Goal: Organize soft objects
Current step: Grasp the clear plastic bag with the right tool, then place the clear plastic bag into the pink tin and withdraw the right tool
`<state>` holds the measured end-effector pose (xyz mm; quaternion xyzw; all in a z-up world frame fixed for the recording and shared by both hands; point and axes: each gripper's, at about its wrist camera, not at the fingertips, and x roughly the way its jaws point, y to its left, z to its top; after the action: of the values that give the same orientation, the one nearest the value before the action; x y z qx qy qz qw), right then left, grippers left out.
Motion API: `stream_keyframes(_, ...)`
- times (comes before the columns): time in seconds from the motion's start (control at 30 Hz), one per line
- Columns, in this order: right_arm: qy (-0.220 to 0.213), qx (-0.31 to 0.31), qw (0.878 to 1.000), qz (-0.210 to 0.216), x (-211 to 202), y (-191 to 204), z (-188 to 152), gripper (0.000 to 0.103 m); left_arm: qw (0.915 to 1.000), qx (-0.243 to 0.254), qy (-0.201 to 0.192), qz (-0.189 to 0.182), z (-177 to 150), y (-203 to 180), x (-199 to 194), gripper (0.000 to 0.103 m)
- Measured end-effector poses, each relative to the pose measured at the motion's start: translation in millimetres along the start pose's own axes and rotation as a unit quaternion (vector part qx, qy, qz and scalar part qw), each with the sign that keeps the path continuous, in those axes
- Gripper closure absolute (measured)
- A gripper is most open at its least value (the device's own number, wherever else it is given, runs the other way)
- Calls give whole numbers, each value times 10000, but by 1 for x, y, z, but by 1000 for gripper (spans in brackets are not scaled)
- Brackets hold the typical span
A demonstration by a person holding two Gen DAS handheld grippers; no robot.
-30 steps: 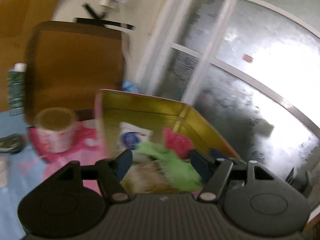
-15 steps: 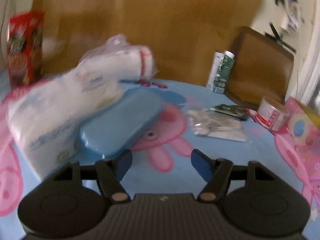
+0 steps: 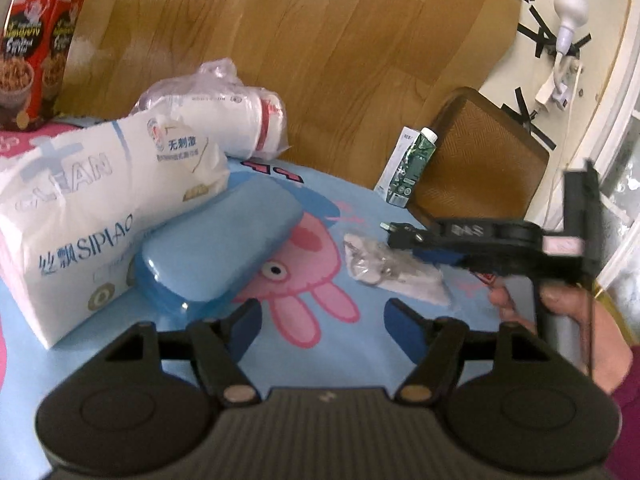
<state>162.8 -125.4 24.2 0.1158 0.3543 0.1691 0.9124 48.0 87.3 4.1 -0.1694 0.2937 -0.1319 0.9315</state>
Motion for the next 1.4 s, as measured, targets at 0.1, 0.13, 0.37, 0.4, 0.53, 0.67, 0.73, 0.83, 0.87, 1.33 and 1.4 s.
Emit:
stream_keyframes(0.1, 194, 63, 9984, 522, -31, -1, -26, 59, 9999, -68, 14, -113, -1, 1, -2, 31)
stream_keyframes(0.13, 242, 15, 9973, 699, -41, 1, -36, 59, 9999, -77, 8, -146, -2, 1, -3, 31)
stream_keyframes(0.37, -737, -973, 9916, 436, -90, 31, -84, 11, 9994, -206, 14, -272, -1, 4, -4, 24)
stream_keyframes(0.4, -650, -1217, 9897, 370, -86, 41, -86, 11, 9993, -259, -29, -284, -1, 5, -5, 22)
stream_keyframes(0.53, -276, -1794, 9832, 166, -59, 73, -89, 11, 9983, -464, -152, -314, 0, 13, -9, 19)
stream_keyframes(0.67, -106, -1850, 9826, 72, -45, 76, -89, 26, 9985, -363, 13, -418, 0, 9, -4, 15)
stream_keyframes(0.73, -119, -1662, 9857, 231, -54, 71, -91, 35, 9981, -253, 159, -537, -1, 4, -2, 8)
stream_keyframes(0.83, -216, -1183, 9913, 531, -71, 53, -100, 48, 9950, -327, 394, -857, -9, -8, 0, 9)
stream_keyframes(0.87, -285, -1113, 9919, 538, -74, 55, -105, 49, 9953, -241, 415, -835, -13, -16, 0, 10)
stream_keyframes(1.33, -1797, -823, 9802, 82, -162, 26, -111, 49, 9936, 739, -23, -852, 1, -142, -24, 33)
stream_keyframes(1.4, -2174, -813, 9725, -182, -184, 14, -106, 48, 9889, 1015, -106, -1084, 12, -176, -21, 33)
